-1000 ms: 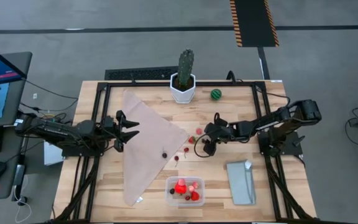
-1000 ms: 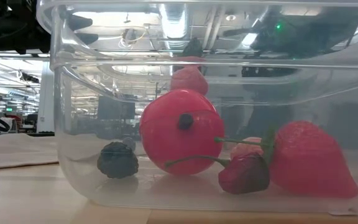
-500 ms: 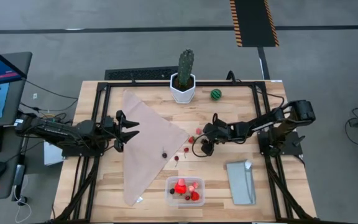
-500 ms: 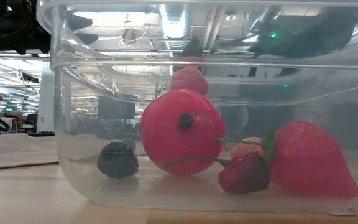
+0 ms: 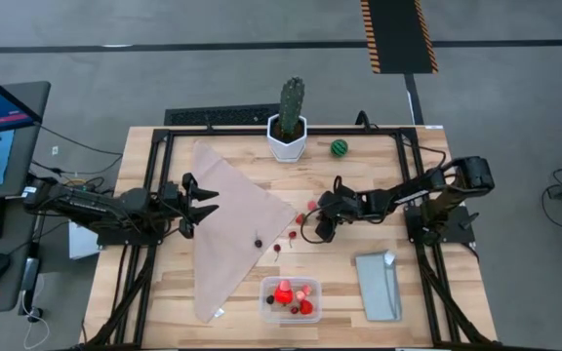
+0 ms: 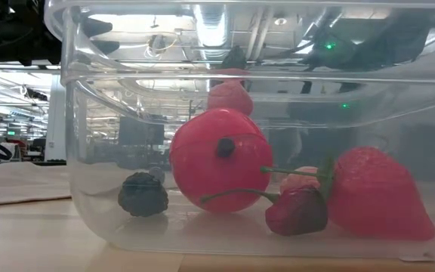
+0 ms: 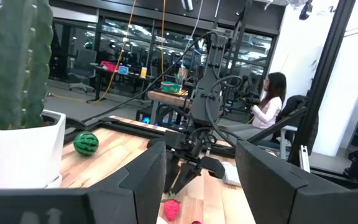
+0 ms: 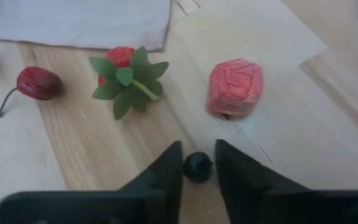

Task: Pick and placing Produce into tupperware
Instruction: Put the blueberry into the transparent bin

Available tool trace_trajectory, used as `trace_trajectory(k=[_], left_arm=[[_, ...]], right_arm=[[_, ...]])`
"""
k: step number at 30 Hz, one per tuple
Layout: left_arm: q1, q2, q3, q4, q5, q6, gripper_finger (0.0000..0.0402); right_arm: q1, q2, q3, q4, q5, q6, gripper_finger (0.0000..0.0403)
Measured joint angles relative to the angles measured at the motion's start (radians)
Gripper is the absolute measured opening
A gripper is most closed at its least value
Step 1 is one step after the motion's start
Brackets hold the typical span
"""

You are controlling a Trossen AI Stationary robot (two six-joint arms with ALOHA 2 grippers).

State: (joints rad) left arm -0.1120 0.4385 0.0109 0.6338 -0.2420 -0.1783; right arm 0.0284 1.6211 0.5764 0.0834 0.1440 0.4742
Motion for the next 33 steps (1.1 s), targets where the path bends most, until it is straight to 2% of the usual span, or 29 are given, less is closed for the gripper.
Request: trace_trajectory(k=[3, 5, 9, 14, 20, 33], left_arm=[[0.000, 0.000, 0.000, 0.000, 0.000, 0.000, 0.0182], [0.000, 0.000, 0.000, 0.000, 0.000, -0.001, 0.0182], [0.000, 0.000, 0.000, 0.000, -0.001, -0.002, 0.0182], [0.000, 0.000, 0.000, 0.002, -0.001, -0.003, 0.0182], [0.000, 0.000, 0.000, 0.003, -0.001, -0.011, 0.0182], [0.000, 0.000, 0.000, 0.003, -0.009, -0.026, 0.0182]], right_arm=[[0.000, 0.000, 0.000, 0.000, -0.004, -0.002, 0.0070], [0.000, -0.008, 0.000, 0.001, -0.009, -0.005, 0.0059], [0.010, -0.047, 0.009, -0.037, -0.062, -0.010, 0.0071], [0.040, -0.128, 0.037, -0.035, -0.042, -0.011, 0.0092], [0.114, -0.182, 0.099, -0.031, -0.033, -0.035, 0.0073], [0.351, -0.023, 0.303, -0.025, 0.031, -0.038, 0.0072]])
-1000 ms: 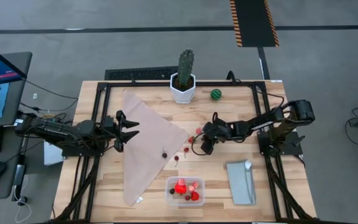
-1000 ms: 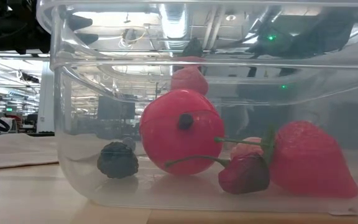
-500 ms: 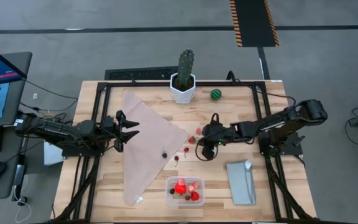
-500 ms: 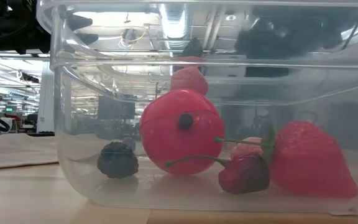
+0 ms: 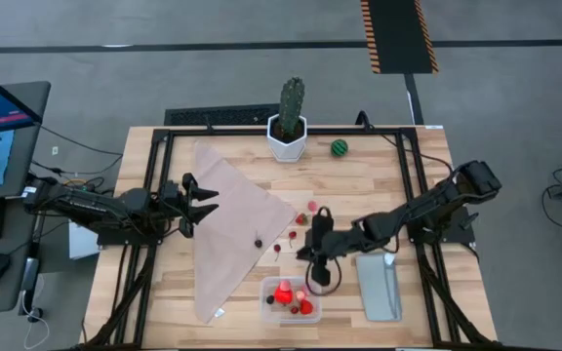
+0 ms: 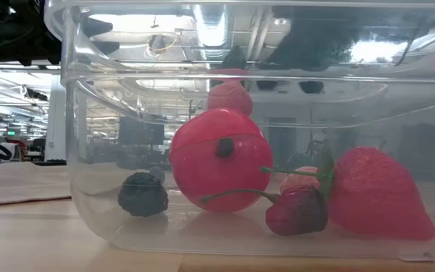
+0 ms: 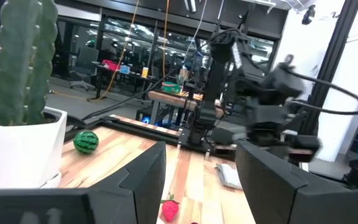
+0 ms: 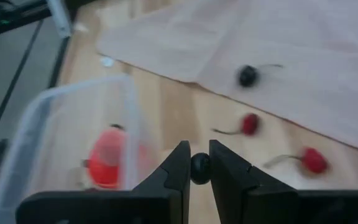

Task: Pick and placing Produce into tupperware
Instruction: Put the blueberry into the transparent bin, then put the strawberry into the transparent bin

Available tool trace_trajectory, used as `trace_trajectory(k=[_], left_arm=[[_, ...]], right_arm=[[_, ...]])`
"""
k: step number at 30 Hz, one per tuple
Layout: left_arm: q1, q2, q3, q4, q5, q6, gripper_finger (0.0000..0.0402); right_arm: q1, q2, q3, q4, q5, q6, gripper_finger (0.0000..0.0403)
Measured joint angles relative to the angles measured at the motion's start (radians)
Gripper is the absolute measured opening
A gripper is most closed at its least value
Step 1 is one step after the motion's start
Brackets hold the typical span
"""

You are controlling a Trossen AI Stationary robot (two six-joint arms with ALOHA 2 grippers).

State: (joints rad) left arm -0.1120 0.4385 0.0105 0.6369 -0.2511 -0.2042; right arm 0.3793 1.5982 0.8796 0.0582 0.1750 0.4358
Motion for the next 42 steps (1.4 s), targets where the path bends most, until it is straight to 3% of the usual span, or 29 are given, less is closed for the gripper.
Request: trace_trajectory(k=[8, 16, 21, 32, 42], left_arm=[[0.000, 0.000, 0.000, -0.033, -0.019, -0.012, 0.0182], [0.000, 0.000, 0.000, -0.080, -0.107, -0.042, 0.0182], [0.000, 0.000, 0.000, -0.087, -0.140, -0.111, 0.0182], [0.000, 0.000, 0.000, -0.108, -0.135, -0.150, 0.0182], [0.000, 0.000, 0.000, -0.109, -0.134, -0.147, 0.0182]], right_arm=[[0.147, 0.045, 0.092, -0.002, 0.097, 0.005, 0.0072], [0.236, 0.076, 0.094, 0.020, 0.149, 0.139, 0.0073], [0.248, 0.135, 0.094, 0.101, 0.133, 0.149, 0.0103], [0.240, 0.128, 0.129, 0.043, 0.137, 0.132, 0.0236], [0.147, -0.027, 0.147, -0.203, 0.242, -0.016, 0.0233]])
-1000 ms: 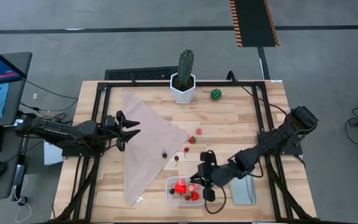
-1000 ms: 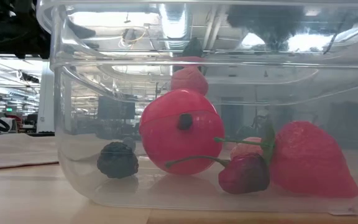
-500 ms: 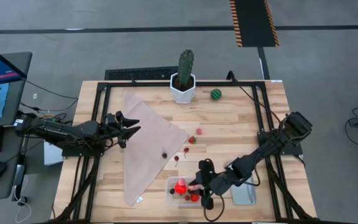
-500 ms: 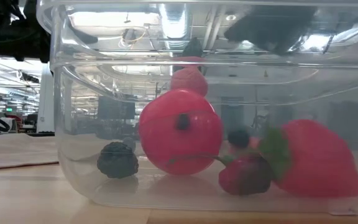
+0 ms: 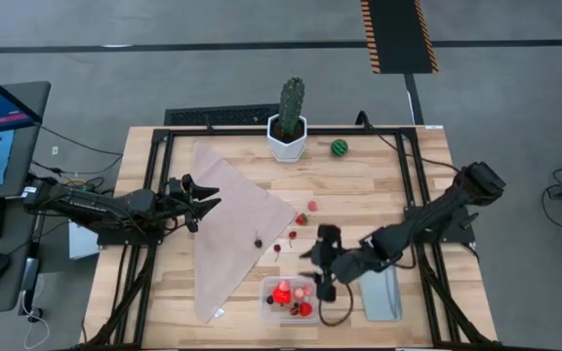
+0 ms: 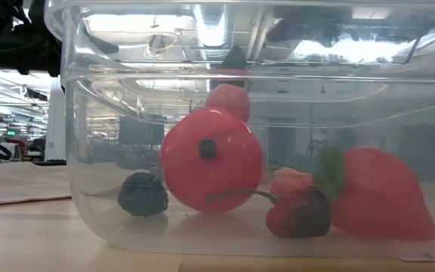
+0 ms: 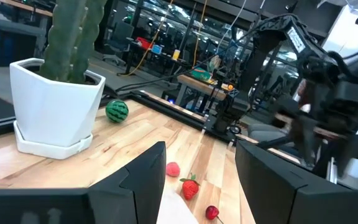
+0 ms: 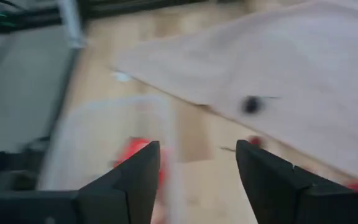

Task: Pick and placing Produce into tupperware
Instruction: Put the strawberry into the transparent bin

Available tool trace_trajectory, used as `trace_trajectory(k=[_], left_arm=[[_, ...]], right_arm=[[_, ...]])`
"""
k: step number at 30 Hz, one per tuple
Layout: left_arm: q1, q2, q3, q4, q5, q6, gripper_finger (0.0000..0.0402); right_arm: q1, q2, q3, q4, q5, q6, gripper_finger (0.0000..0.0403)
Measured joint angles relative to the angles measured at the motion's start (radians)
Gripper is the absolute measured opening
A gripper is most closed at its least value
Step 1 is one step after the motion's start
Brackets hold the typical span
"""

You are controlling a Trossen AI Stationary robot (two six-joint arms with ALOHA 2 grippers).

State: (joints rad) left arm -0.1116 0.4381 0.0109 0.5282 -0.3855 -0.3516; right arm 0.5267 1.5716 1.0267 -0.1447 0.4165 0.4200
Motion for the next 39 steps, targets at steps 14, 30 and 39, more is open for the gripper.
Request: trace_trajectory(k=[14, 30, 39], left_arm=[[0.000, 0.000, 0.000, 0.000, 0.014, -0.008, 0.0182], [0.000, 0.000, 0.000, 0.000, 0.042, -0.011, 0.0182], [0.000, 0.000, 0.000, 0.000, 0.041, -0.011, 0.0182]], right_arm=[[-0.339, -0.013, -0.001, -0.332, -0.126, -0.107, 0.0203], [-0.551, -0.012, -0.054, -0.350, -0.350, -0.315, 0.0161], [-0.540, -0.012, -0.107, -0.303, -0.338, -0.368, 0.0147]])
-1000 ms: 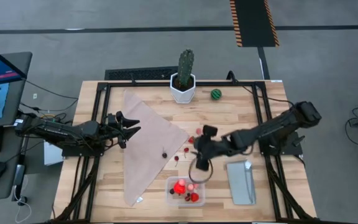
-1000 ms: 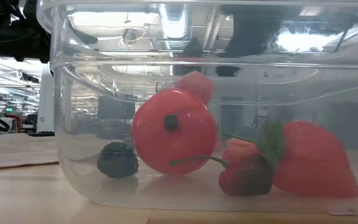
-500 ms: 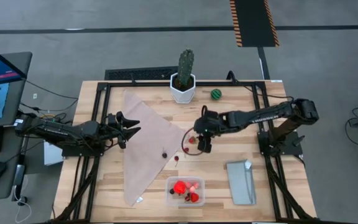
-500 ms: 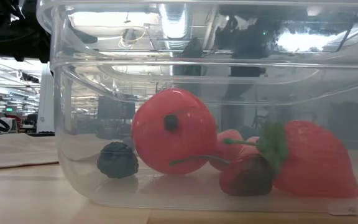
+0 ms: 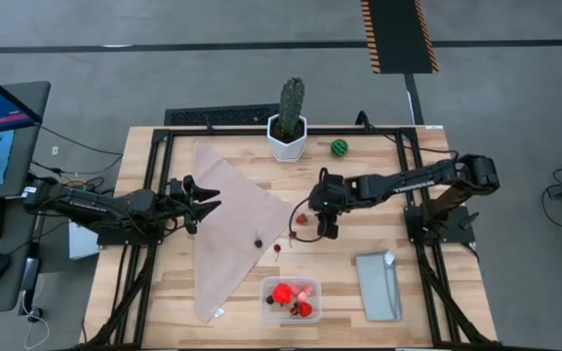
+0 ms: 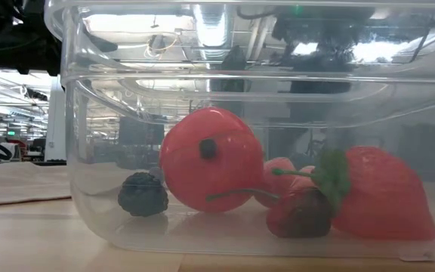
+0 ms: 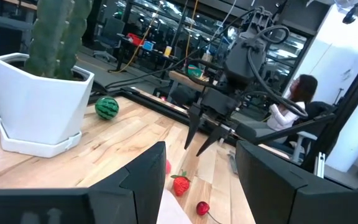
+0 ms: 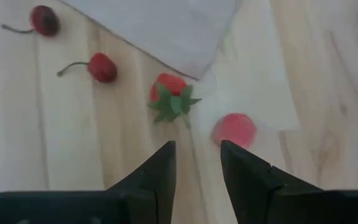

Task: Pick and placing Produce into tupperware
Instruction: Put the strawberry into the transparent bin

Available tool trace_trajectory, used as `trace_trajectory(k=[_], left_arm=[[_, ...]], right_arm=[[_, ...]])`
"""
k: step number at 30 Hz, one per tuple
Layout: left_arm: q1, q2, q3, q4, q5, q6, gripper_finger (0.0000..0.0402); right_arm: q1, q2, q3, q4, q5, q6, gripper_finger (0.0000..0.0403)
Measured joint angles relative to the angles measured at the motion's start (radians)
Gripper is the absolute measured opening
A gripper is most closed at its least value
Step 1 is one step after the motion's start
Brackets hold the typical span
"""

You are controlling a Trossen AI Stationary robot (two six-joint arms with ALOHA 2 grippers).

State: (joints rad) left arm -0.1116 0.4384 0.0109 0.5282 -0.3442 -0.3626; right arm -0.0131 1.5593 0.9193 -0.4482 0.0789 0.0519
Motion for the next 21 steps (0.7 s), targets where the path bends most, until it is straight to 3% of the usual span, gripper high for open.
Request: trace_trajectory(k=[21], left_arm=[[0.000, 0.000, 0.000, -0.024, -0.001, 0.000, 0.0182]], right_arm=[[0.017, 0.165, 0.001, 0.119, 0.048, -0.111, 0.0136]])
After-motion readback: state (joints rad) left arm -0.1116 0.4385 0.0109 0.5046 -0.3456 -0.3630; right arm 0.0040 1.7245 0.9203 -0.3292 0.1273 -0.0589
